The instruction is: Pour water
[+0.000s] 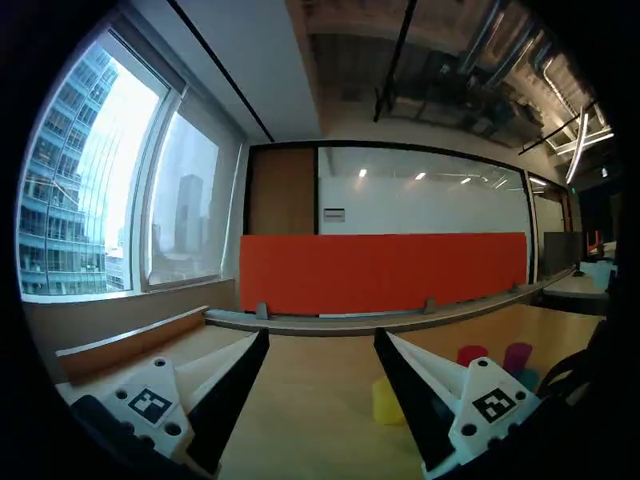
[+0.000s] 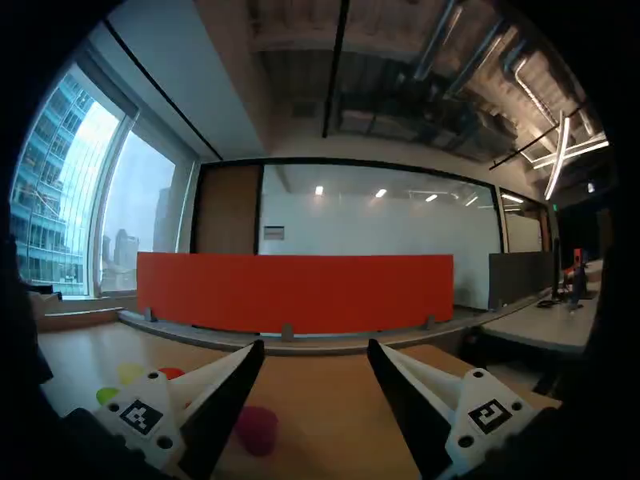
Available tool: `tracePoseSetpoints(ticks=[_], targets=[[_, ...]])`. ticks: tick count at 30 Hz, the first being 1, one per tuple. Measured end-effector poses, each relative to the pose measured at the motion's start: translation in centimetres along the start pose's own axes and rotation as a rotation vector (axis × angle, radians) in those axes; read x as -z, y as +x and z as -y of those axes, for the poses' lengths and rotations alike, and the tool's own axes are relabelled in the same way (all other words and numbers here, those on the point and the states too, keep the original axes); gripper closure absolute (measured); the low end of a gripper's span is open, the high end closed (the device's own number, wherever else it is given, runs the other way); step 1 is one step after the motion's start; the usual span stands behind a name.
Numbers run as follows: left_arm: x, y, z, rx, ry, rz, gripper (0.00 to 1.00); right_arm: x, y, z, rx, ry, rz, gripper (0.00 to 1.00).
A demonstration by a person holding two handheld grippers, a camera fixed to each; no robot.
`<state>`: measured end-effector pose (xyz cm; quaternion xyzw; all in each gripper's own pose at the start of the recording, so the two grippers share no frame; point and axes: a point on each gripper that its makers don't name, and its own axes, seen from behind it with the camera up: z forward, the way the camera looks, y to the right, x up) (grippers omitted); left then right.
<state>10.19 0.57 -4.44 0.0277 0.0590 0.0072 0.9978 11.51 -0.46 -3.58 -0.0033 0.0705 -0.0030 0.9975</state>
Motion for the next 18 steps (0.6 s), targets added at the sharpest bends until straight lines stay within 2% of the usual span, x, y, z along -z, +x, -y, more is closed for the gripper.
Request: tracePoseSetpoints(ticks=[6,18], targets=[[-0.3,-0.7,-0.7,-0.008,-0.009,-0.012,0.03,0.2,0.0,0.3,0.016,-0.004,0.007,0.00],[-0.8,-3.3,0.1,-0.031,-0.039,-0.010,0.03,0.7,-0.9,0.7,0.022,-0.015,0.023,0.00]])
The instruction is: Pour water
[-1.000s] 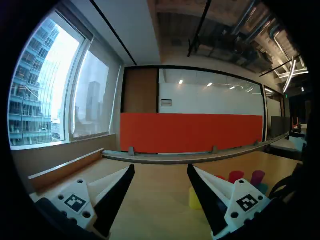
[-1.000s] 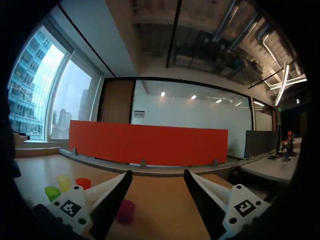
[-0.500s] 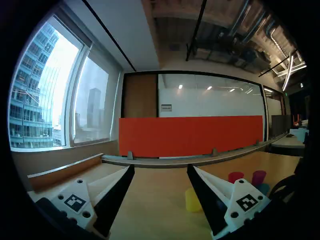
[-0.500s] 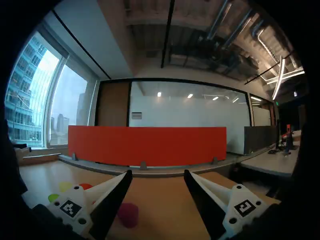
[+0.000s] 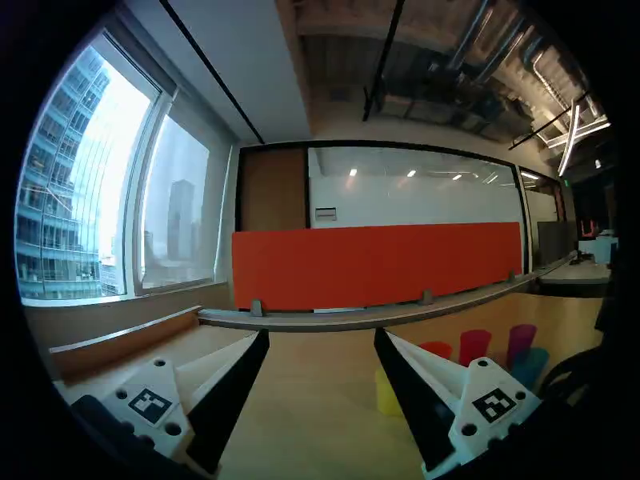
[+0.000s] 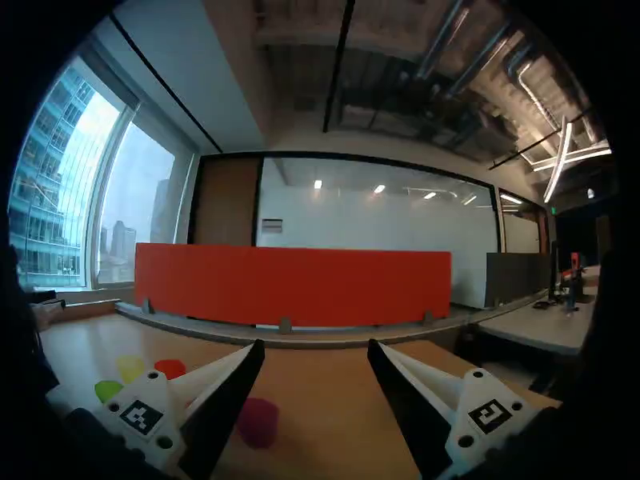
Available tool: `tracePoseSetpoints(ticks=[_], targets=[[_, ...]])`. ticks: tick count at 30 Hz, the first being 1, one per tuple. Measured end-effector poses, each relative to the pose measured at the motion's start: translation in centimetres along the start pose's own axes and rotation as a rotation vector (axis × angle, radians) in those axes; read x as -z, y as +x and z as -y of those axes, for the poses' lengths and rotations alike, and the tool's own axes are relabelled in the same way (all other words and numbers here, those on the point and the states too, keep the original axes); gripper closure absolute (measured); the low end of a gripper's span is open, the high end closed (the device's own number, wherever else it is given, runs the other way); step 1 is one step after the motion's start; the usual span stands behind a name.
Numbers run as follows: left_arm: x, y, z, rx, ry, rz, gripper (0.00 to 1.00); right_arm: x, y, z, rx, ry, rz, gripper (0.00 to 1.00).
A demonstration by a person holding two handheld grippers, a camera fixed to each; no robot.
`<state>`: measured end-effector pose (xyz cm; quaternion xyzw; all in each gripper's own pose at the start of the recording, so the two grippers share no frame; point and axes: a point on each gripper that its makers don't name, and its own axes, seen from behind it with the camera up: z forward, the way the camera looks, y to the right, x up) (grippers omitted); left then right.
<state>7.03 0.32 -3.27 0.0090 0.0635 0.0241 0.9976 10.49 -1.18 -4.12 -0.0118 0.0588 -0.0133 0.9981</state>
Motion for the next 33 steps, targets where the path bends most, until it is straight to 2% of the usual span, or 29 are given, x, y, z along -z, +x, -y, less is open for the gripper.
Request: tracePoseSetpoints(ticks=[6,26,33], targets=[[-0.2,-1.4,0.1,-0.010,-0.013,0.004,0.02,-0.1,0.1,0.0,0.000,-0.007,-0.002,0.00],[-1.0,-4.8,0.6,0.050,-0.033,0.030,0.02,-0.4,0.5,0.9,0.006,-0.002,0.003,0.00],[-1.0,-5.5,0.7,0.055,-0.034,0.042,0.02,-0.6,0.5,1.0,0.011,-0.001,0.002,0.00]])
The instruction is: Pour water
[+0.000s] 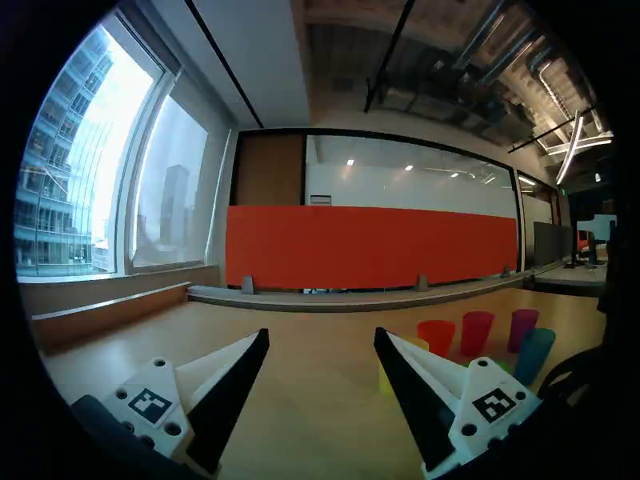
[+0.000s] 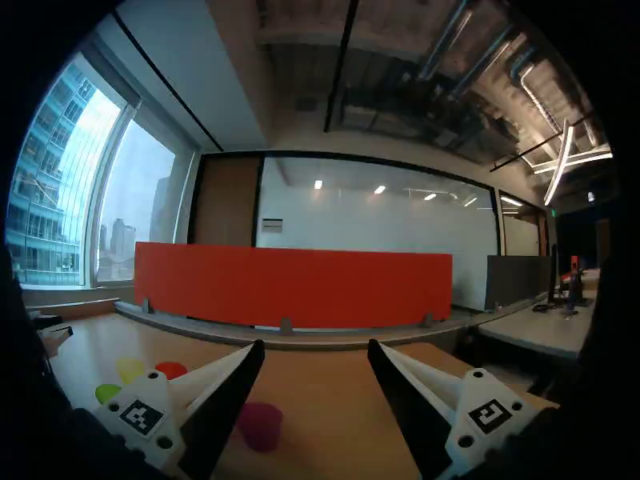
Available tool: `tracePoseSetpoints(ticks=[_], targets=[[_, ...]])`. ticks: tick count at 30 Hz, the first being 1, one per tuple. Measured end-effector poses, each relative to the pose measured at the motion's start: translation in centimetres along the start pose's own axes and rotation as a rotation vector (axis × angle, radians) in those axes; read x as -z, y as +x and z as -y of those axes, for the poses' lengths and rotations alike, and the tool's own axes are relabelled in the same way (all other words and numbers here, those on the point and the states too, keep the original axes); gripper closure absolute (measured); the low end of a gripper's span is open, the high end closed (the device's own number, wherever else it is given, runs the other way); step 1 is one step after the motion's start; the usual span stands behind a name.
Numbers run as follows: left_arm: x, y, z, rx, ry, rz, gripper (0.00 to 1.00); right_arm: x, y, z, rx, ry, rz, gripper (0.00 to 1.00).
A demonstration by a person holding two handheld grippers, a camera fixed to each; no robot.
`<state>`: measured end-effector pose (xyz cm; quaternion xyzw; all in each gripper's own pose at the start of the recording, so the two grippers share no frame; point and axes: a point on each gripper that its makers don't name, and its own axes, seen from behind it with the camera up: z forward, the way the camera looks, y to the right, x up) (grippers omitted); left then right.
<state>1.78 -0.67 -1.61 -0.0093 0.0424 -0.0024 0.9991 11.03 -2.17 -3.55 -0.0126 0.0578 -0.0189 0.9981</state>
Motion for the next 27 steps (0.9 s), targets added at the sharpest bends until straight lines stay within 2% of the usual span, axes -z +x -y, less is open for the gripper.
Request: tracePoseSetpoints(ticks=[5,16,27], targets=[[-0.1,-0.4,0.1,-0.019,0.006,0.015,0.02,-0.1,-0.1,0.2,0.001,0.001,0.003,0.00],[-0.8,-1.9,0.4,-0.019,0.011,0.066,0.02,-0.1,0.0,0.2,0.001,0.002,0.001,0.00],[-1.0,-2.0,0.5,-0.020,0.015,0.069,0.03,-0.2,0.3,0.4,-0.003,0.010,-0.004,0.00]])
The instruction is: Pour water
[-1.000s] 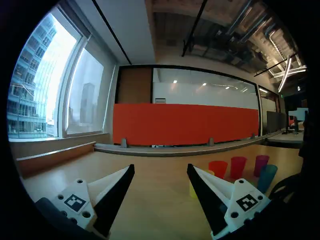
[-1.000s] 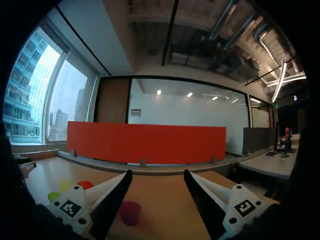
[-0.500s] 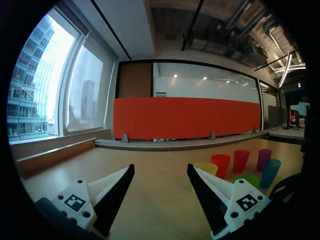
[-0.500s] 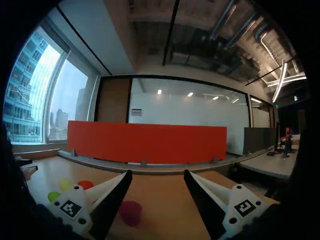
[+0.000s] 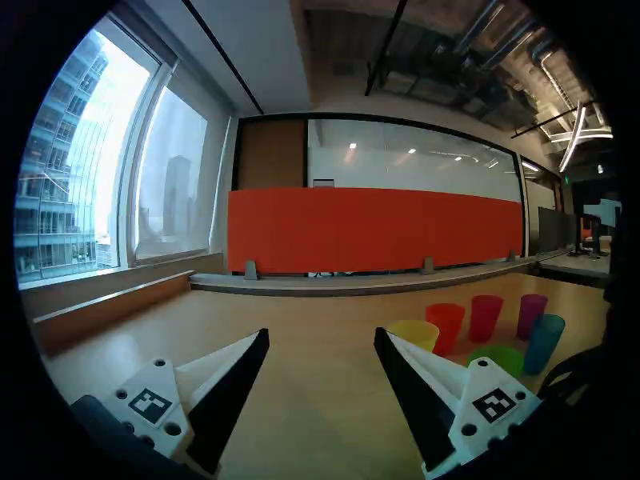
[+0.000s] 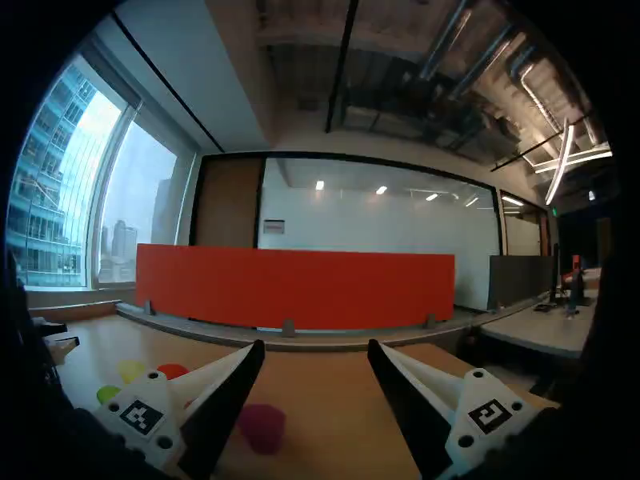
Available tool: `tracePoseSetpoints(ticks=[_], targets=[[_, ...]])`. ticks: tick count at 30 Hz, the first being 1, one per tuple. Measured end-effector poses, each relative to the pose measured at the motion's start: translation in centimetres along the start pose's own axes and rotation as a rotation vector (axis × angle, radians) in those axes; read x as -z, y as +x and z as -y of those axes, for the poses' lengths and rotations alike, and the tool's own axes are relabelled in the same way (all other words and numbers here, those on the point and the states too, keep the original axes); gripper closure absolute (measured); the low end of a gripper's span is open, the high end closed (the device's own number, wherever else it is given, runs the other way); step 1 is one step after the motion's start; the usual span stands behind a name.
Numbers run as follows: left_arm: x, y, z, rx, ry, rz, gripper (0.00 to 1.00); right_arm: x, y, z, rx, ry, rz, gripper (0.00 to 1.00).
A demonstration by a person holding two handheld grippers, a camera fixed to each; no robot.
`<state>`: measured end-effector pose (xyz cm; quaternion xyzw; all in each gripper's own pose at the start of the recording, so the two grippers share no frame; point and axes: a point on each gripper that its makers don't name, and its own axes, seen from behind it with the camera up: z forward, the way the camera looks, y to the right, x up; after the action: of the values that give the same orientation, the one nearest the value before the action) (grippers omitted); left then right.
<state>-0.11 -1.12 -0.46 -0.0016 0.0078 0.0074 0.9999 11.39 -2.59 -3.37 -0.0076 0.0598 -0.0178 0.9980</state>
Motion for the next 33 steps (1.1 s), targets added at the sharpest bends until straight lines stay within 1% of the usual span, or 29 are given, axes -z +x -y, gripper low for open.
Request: tracePoseSetpoints(ticks=[14,20,23,29,33], targets=[[-0.3,0.1,-0.1,-0.003,-0.003,0.004,0.02,0.2,0.1,0.2,0.003,0.015,-0.004,0.00],[-0.2,0.1,-0.1,-0.002,-0.004,0.004,0.02,-0.2,0.3,-0.1,0.014,0.020,-0.015,0.00],[-0.2,0.1,-0.1,-0.003,-0.003,0.005,0.02,-0.4,0.1,0.0,0.020,0.033,-0.023,0.00],[-0.1,0.0,-0.1,-0.003,-0.003,0.005,0.02,-1.2,-1.5,0.1,0.019,0.044,-0.017,0.00],[-0.1,0.0,-0.1,-0.003,-0.003,0.005,0.02,-1.8,-2.9,0.1,-0.008,0.046,-0.009,0.00]])
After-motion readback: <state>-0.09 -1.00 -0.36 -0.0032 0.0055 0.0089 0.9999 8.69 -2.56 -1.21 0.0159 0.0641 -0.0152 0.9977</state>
